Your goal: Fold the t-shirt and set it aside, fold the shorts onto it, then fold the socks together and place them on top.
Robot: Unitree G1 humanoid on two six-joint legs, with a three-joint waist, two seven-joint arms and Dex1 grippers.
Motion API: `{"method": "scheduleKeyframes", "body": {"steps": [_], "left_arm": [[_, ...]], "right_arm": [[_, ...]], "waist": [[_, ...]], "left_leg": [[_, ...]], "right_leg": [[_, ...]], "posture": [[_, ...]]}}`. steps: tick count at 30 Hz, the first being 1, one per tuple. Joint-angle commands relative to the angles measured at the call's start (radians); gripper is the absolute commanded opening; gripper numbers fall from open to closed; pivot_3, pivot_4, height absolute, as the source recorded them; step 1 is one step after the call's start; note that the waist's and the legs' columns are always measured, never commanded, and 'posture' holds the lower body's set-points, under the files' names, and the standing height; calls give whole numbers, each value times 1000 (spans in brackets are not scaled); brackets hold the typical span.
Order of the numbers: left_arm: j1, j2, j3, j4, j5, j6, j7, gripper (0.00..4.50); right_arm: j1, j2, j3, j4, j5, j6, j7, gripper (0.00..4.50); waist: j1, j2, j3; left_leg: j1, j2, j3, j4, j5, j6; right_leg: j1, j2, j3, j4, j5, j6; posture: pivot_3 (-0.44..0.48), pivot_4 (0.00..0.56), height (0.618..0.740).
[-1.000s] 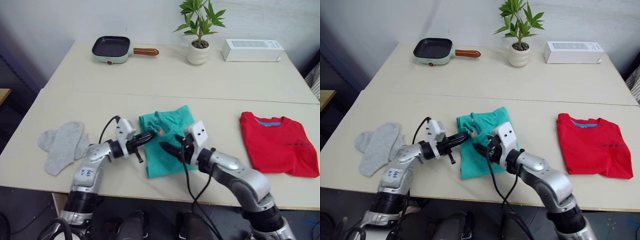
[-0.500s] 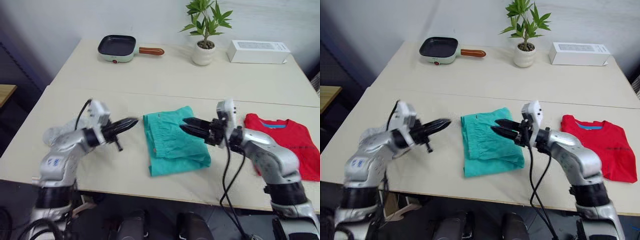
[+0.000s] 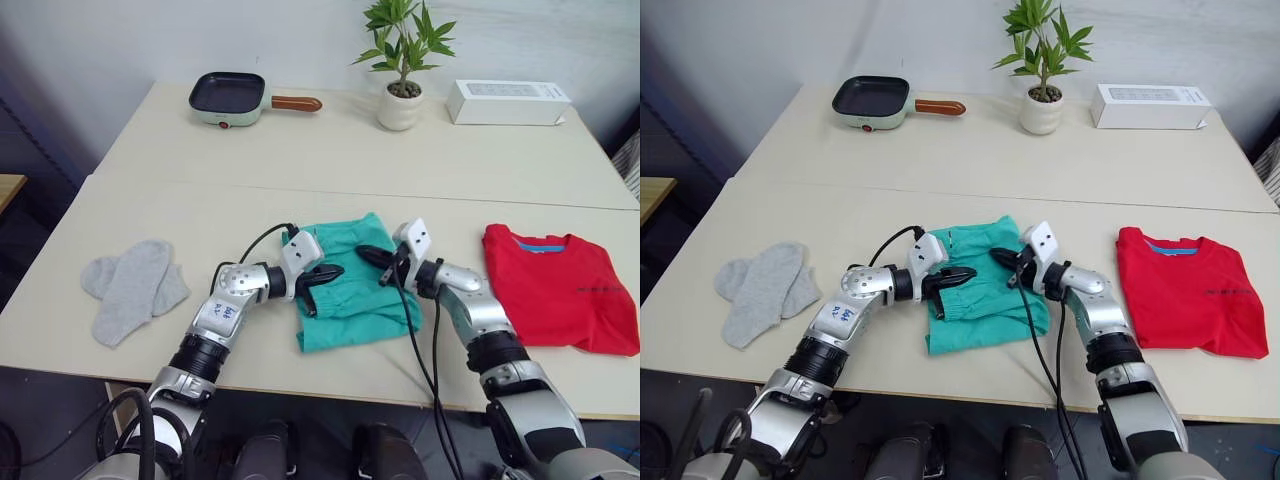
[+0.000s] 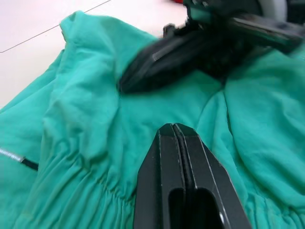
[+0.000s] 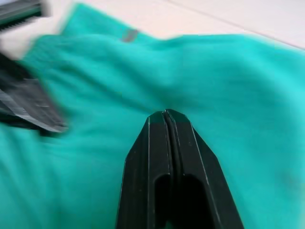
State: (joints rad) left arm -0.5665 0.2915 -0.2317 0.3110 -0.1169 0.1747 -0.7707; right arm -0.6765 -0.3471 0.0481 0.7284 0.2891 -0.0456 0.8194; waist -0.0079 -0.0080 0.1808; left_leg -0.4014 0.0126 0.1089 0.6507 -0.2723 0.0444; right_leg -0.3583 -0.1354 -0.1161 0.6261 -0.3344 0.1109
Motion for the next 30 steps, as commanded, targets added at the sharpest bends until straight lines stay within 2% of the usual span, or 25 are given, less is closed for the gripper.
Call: {"method": "scheduleKeyframes", "body": {"steps": [1,4,6,7,9,12,16,18,21,24,27,30], "left_arm": [[54,24,-1,4,23,11,-2,0],[70,22,22,-15,-2,-40,-30,0],[69,16,47,-26,-27,-58,-46,0],[65,16,58,-32,-36,-53,-48,0],[57,23,67,-39,-44,-54,-61,0],[52,38,72,-44,-49,-61,-89,0],[51,51,73,-41,-45,-69,-110,0],[53,52,80,-42,-48,-70,-112,0],[62,55,83,-48,-50,-71,-117,0],[73,60,81,-52,-43,-75,-123,0],[87,57,90,-57,-46,-71,-109,0],[104,65,86,-62,-28,-83,-96,0]], "right_arm": [[-21,-37,-77,71,-1,11,-37,43],[-10,-81,-144,-55,131,185,108,43],[-4,-152,-153,-162,223,434,208,406],[-15,-206,-133,-195,261,621,253,636],[-51,-301,-57,-223,257,894,293,1282],[-127,-378,37,-196,236,1116,356,2330],[-158,-380,110,-201,217,1185,409,3748],[-158,-342,118,-199,213,1204,387,4430],[-177,-262,114,-160,199,1226,332,4489],[-186,-207,111,-169,220,1258,348,4489],[-199,-146,95,-180,225,1275,320,3840],[-220,-87,36,-158,233,1302,259,2839]], "waist": [[-3,0,0],[-8,1,0],[-8,2,0],[-9,2,0],[-11,2,0],[-22,2,0],[-20,2,0],[-21,2,0],[-26,1,0],[-26,1,0],[-26,1,0],[-25,1,0]], "left_leg": [[1,0,0,0,0,-1],[0,1,-1,-2,0,-3],[-1,1,-2,-3,0,-3],[-2,1,-2,-3,0,-2],[-3,1,-2,-2,-1,-2],[-3,1,-3,-2,-1,-1],[-3,2,-3,-3,-2,-2],[-4,2,-3,-3,-2,-3],[-3,2,-3,-2,-2,-3],[-3,3,-2,-2,-2,-4],[-3,3,-3,-2,-2,-4],[-3,3,-3,-3,-2,-4]], "right_leg": [[0,0,2,0,0,0],[0,0,1,1,0,-1],[-1,1,0,1,0,-1],[-1,1,0,1,0,-1],[-2,0,0,0,0,-1],[-2,-1,-1,-1,-1,-2],[-3,-1,-3,-4,-1,-3],[-3,-1,-3,-4,-1,-3],[-2,0,-3,0,-1,-3],[-2,1,-3,1,-1,-3],[-2,1,-3,1,-1,-3],[-3,2,-2,1,-1,-3]], "posture": [[0,150,740],[0,150,740],[0,150,740],[0,150,740],[0,150,740],[0,150,740],[0,150,740],[0,150,740],[0,150,740],[0,150,740],[0,150,740],[0,150,740]]}}
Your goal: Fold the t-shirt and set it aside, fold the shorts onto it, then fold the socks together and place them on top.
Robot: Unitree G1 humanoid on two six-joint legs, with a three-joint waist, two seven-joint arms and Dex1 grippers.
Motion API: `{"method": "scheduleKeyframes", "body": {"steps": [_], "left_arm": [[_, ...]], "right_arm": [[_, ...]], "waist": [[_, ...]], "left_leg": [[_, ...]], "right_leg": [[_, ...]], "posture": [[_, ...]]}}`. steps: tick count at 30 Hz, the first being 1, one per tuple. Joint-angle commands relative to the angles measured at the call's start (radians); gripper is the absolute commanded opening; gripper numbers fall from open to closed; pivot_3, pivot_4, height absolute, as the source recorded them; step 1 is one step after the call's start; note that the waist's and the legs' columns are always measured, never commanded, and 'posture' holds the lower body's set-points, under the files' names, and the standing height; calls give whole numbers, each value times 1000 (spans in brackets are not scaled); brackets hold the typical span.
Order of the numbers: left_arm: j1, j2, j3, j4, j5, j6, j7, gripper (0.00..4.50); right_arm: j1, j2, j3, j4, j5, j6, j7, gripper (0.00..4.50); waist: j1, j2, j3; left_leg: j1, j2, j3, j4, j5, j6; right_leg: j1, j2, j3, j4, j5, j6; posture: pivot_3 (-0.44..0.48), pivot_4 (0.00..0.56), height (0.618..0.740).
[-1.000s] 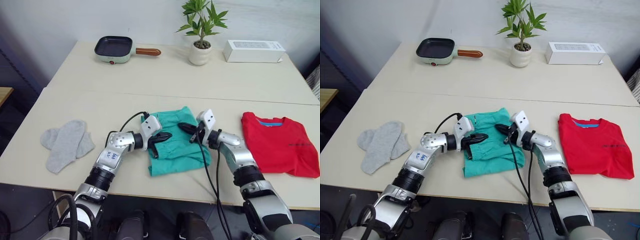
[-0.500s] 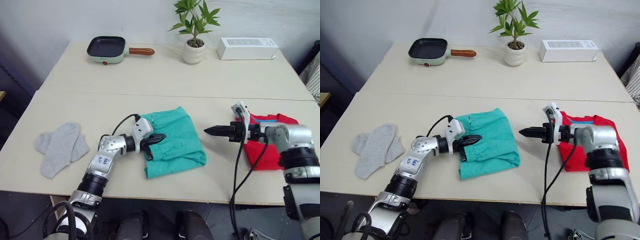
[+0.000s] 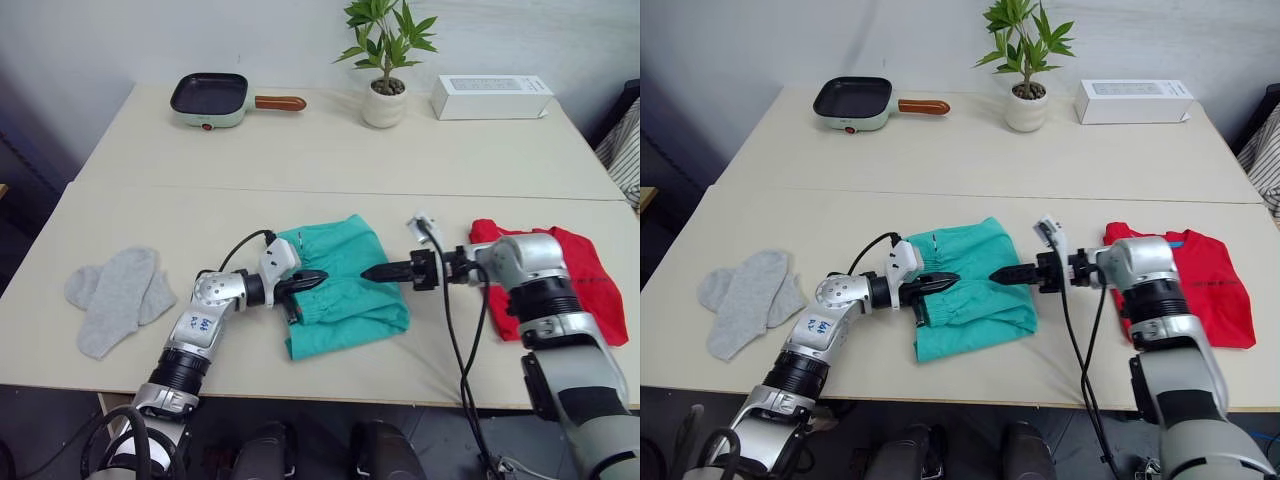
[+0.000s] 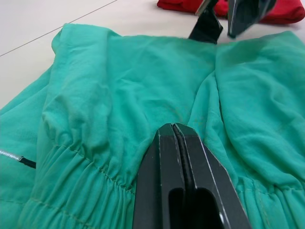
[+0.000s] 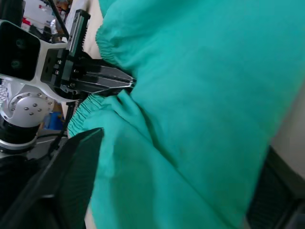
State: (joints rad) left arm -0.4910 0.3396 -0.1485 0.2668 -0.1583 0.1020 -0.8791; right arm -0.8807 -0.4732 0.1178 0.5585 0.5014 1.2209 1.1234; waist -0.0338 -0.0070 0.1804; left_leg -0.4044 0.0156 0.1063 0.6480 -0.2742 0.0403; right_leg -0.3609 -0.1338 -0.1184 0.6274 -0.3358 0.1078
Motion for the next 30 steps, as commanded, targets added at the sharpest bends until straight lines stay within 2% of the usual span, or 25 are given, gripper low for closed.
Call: {"method": "scheduleKeyframes", "body": {"steps": [1,5,8,10,12,15,19,23,28,30], "left_arm": [[31,22,0,-18,25,-16,17,0],[39,23,15,-37,-8,-24,-4,0],[37,40,7,-44,-3,6,-15,0],[28,36,16,-51,-17,14,-15,0],[23,25,33,-80,-57,23,-26,0],[21,31,47,-188,-123,35,-66,534],[39,30,93,-360,-291,148,-105,1732],[73,62,124,-488,-394,262,-100,2899],[122,100,117,-535,-410,297,-111,4311],[127,101,120,-542,-415,304,-104,4425]], "right_arm": [[-20,53,-55,15,24,48,-68,2438],[-17,71,-120,-4,53,112,-116,1104],[6,52,-153,-83,95,166,-125,140],[53,-3,-151,-229,158,146,-38,60],[65,-45,-181,-297,202,187,-30,60],[74,-173,-249,-376,275,253,-4,0],[123,-428,-301,-443,322,214,114,0],[140,-731,-282,-320,237,67,255,0],[177,-932,-146,-102,54,-179,411,0],[175,-947,-94,-4,-29,-281,441,0]], "waist": [[2,0,0],[5,0,0],[5,0,0],[10,0,0],[12,0,0],[17,1,1],[32,1,1],[33,5,4],[31,5,4],[29,5,4]], "left_leg": [[0,0,0,0,0,0],[-1,-1,0,0,0,0],[-1,-1,0,0,0,0],[-1,-1,0,0,0,0],[-3,-1,-1,0,-1,1],[-5,-3,-1,1,-2,2],[-8,-3,-1,1,-2,3],[-7,-3,-1,0,-2,3],[-2,-2,1,0,-3,3],[-2,-1,2,0,-3,2]], "right_leg": [[0,0,0,0,0,0],[0,0,0,0,0,0],[0,-1,1,0,0,0],[-1,-1,1,0,0,0],[-1,-1,0,-1,0,0],[-3,-3,0,-1,0,0],[-5,-3,0,-3,0,0],[-2,-2,-1,-7,0,0],[2,-1,1,-12,0,1],[1,-1,2,-11,0,1]], "posture": [[0,150,740],[0,150,740],[0,150,740],[0,150,740],[0,150,740],[0,150,740],[0,150,740],[0,150,740],[0,150,740],[0,150,740]]}}
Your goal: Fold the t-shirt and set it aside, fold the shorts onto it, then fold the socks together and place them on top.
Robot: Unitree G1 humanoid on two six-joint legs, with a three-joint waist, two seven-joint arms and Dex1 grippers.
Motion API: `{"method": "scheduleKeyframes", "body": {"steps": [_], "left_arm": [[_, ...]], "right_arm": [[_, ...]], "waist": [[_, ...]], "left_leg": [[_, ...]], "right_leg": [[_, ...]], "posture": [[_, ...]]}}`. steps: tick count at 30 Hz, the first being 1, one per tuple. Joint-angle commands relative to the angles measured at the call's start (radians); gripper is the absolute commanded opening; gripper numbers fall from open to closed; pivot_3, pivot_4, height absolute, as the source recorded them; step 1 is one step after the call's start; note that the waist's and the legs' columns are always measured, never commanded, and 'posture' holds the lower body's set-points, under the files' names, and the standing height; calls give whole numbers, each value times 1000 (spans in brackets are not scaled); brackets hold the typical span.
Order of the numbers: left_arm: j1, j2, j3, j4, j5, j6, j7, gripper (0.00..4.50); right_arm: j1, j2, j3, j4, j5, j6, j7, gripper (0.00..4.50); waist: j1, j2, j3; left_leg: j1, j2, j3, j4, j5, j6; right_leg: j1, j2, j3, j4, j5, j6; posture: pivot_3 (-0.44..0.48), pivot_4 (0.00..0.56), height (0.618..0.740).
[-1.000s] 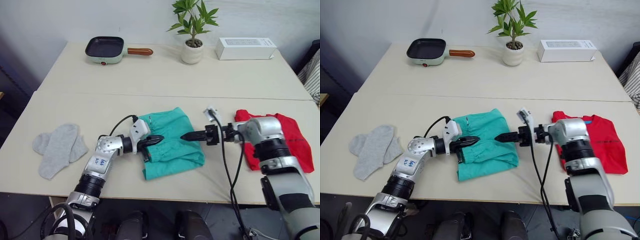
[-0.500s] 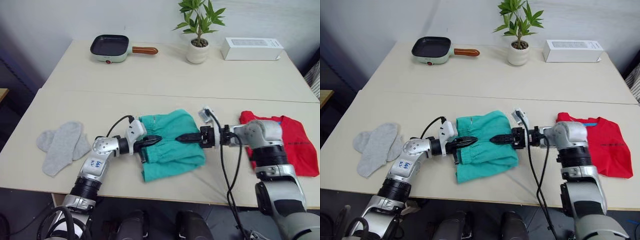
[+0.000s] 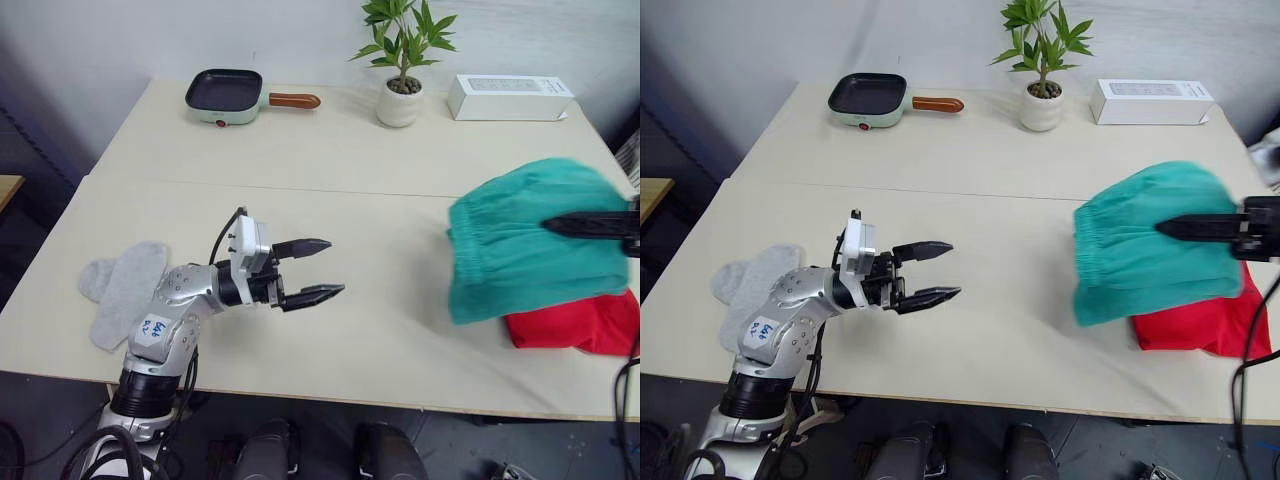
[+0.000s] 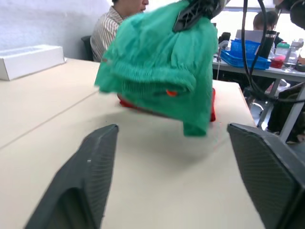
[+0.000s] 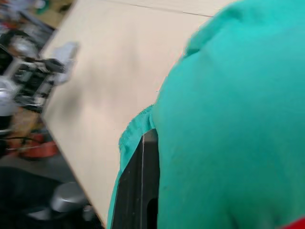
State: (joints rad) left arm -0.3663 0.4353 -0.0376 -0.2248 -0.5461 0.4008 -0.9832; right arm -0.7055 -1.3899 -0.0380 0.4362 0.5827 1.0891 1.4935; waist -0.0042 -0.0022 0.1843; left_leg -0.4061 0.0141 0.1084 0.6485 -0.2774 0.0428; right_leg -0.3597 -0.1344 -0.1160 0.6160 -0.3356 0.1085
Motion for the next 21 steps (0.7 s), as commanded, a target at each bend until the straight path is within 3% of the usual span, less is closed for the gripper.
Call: {"method": "scheduleKeyframes", "body": {"steps": [1,4,9,14,18,21], "left_arm": [[4,7,9,-53,-29,8,1,4425],[2,17,4,-57,-25,10,-4,4425],[-9,34,1,-57,-11,5,-6,4425],[-24,66,3,-54,-1,-5,-25,4500],[-36,89,6,-29,16,-28,-41,4500],[-49,107,21,0,17,-40,-54,4500]], "right_arm": [[-14,-22,84,181,-150,-192,73,0],[-62,28,145,347,-264,-319,59,0],[-146,197,134,647,-420,-629,-221,0],[-146,222,114,738,-481,-741,-244,1391],[-120,170,74,748,-499,-831,-260,2804],[-79,107,23,725,-509,-1024,-327,3788]], "waist": [[0,0,0],[-1,3,1],[-2,3,2],[4,9,5],[3,9,5],[5,11,6]], "left_leg": [[0,0,0,0,0,0],[0,0,3,0,0,-1],[2,2,6,1,2,-3],[1,1,7,1,3,-2],[1,1,6,3,3,-1],[1,1,6,3,3,-1]], "right_leg": [[0,0,0,0,0,0],[-2,0,3,2,0,0],[-3,3,4,4,0,0],[-4,3,4,5,0,0],[-2,3,5,5,0,0],[-3,3,5,5,0,0]], "posture": [[0,150,740],[0,150,740],[0,150,740],[0,150,740],[0,150,740],[0,150,740]]}}
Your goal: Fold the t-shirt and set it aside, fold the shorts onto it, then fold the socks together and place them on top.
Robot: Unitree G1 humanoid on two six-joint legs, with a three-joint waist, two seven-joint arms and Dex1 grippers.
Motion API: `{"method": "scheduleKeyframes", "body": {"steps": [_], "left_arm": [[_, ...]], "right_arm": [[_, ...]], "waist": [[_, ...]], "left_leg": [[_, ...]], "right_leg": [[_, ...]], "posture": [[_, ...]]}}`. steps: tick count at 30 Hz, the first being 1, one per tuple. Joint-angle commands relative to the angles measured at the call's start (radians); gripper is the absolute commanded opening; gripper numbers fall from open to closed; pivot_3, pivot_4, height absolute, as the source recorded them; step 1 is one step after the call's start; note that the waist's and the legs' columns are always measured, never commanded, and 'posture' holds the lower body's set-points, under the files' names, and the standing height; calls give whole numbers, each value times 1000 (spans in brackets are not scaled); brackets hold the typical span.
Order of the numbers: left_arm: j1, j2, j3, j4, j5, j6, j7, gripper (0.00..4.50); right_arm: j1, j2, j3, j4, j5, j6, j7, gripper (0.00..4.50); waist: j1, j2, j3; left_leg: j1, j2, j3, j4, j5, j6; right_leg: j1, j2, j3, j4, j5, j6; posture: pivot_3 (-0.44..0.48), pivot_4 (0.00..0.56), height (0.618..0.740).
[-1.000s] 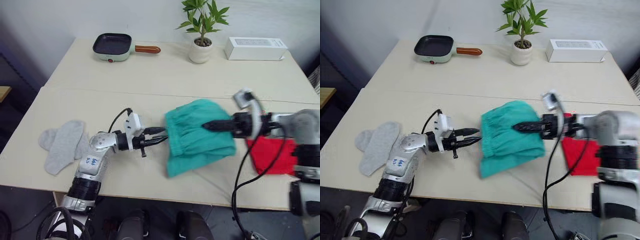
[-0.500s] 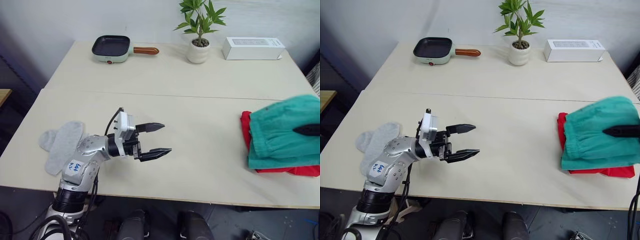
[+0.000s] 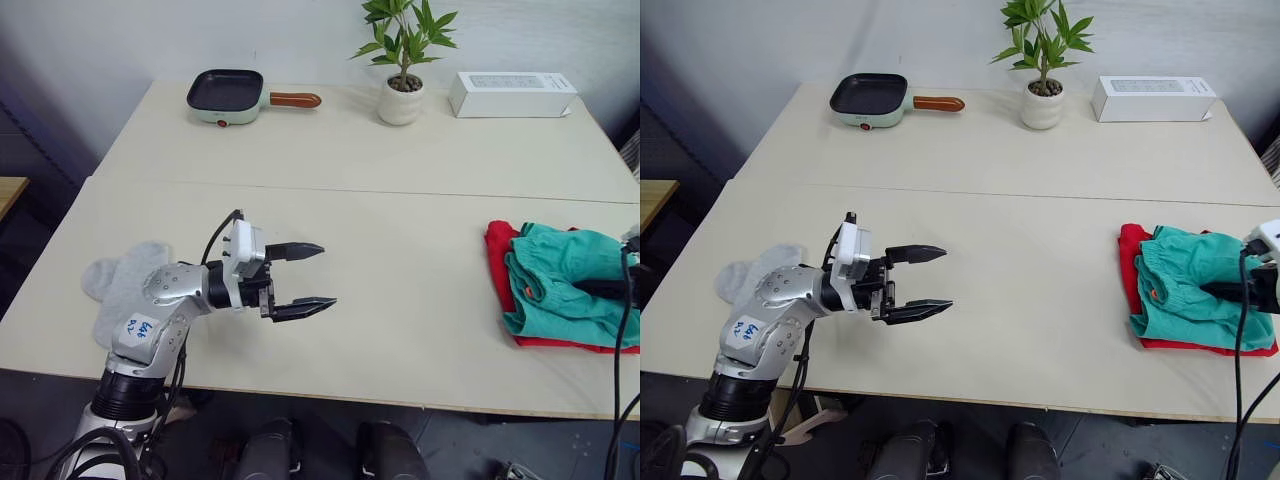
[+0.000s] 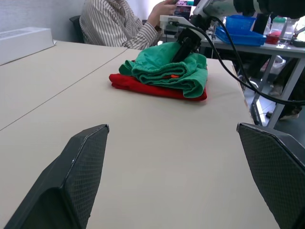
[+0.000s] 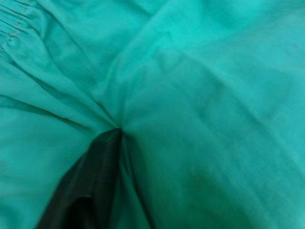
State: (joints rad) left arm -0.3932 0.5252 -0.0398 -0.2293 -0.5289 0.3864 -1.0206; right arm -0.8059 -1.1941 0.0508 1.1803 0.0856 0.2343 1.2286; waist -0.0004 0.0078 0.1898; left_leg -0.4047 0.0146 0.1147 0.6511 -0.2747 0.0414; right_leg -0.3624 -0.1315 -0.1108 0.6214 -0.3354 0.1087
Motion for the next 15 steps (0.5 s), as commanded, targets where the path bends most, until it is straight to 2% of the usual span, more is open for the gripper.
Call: {"method": "scheduleKeyframes", "body": {"steps": [1,2,6,7,10,15], "left_arm": [[-25,24,30,16,-3,-24,-21,4500],[-26,33,35,26,-4,-22,-29,4500],[-30,65,47,63,-7,-18,-54,4500],[-33,69,51,72,-6,-16,-55,4500],[-41,79,59,102,-3,-20,-65,4500],[-38,85,77,135,25,-62,-52,4500]], "right_arm": [[30,-110,-83,-29,-15,-220,-85,4116],[38,-133,-99,-44,-15,-247,-100,4450],[71,-169,-192,-164,31,-378,-109,4481],[81,-162,-226,-224,66,-343,-92,4481],[214,-105,-331,-482,195,-228,-34,4481],[514,72,-451,-1012,366,30,-131,4481]], "waist": [[0,1,1],[-1,1,1],[-11,1,1],[-16,1,1],[-24,1,1],[-8,-3,1]], "left_leg": [[0,0,0,0,0,0],[0,0,0,0,0,0],[1,1,3,-1,0,0],[2,1,3,-1,0,-1],[2,2,3,-2,0,-1],[2,4,2,1,0,-2]], "right_leg": [[0,0,0,0,0,0],[0,0,0,0,0,0],[-1,0,1,0,0,0],[-1,1,1,0,0,0],[-1,1,2,1,0,0],[-3,1,4,5,0,0]], "posture": [[0,150,740],[0,150,740],[0,150,740],[0,150,740],[0,150,740],[0,150,740]]}}
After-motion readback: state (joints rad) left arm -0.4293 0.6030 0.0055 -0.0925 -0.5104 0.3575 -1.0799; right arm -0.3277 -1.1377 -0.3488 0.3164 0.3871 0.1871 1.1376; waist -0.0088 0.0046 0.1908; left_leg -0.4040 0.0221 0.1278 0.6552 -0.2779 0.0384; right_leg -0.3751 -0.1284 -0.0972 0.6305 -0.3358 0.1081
